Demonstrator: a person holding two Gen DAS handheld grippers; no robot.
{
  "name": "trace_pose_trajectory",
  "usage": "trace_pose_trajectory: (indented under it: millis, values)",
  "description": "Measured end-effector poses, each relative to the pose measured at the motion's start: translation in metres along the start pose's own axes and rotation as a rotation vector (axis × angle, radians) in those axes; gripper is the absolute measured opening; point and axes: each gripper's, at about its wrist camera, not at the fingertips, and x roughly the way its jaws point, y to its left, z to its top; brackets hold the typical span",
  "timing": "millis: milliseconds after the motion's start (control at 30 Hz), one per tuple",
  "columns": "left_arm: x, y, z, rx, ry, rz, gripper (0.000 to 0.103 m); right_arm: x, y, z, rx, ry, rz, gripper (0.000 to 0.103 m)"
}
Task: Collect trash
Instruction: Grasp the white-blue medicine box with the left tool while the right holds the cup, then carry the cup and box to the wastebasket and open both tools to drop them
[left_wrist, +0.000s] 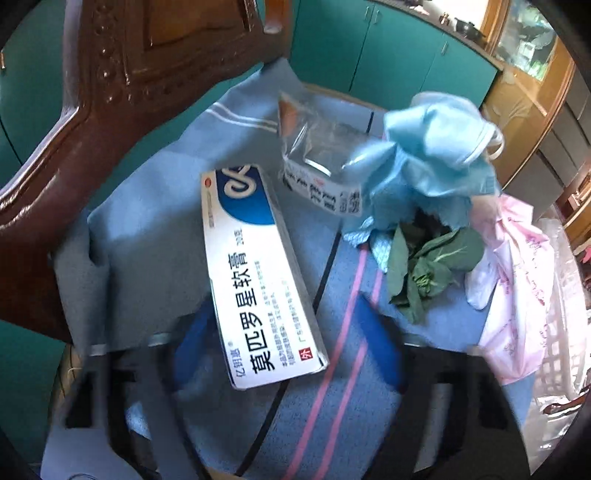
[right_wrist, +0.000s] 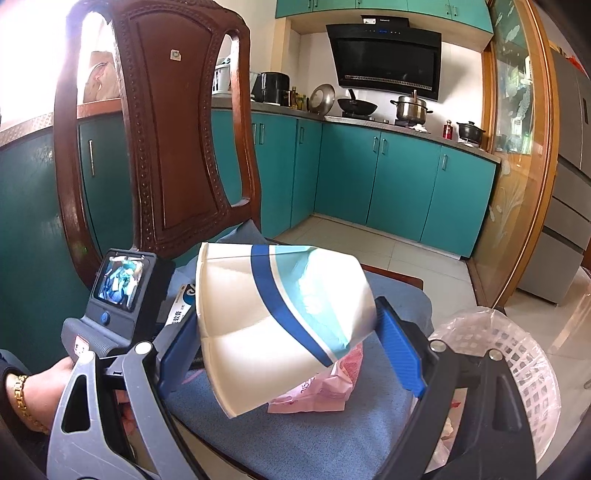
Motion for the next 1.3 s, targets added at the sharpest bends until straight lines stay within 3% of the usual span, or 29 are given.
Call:
trace_pose_trajectory:
  millis: [67,200,400,467,600,867,1300]
  values:
    - [0.0,0.004,0.001,-0.016,0.003,-0.021,0.046,-0.001,-0.001,0.0,-0.001,-0.003,-0.004,0.087]
    - [-0.015,0.012,-0.006,-0.028,-0.012,-0.061,0.045,-0.003,-0.002,0.002,0.006,-0.012,-0.007,0.087]
    - [-0.087,0.017,-0.02,0.047,-0.15,-0.14,0.045,-0.013,0.002,-0.003,0.012,-0.029,-0.02,0.087]
    - [-0.117,0.019,-0.025,0.092,-0.236,-0.194,0.045,-0.019,0.006,-0.006,0.028,-0.031,-0.047,0.087]
    - [-0.147,0.015,-0.041,0.194,-0.309,-0.197,0.045,-0.036,0.014,-0.015,0.091,-0.048,-0.072,0.087]
    - [-0.149,0.001,-0.054,0.268,-0.276,-0.223,0.045,-0.035,0.012,-0.032,0.22,0.015,-0.103,0.087]
    - [-0.143,0.005,-0.047,0.277,-0.271,-0.22,0.045,-0.029,0.011,-0.033,0.233,0.039,-0.109,0.087]
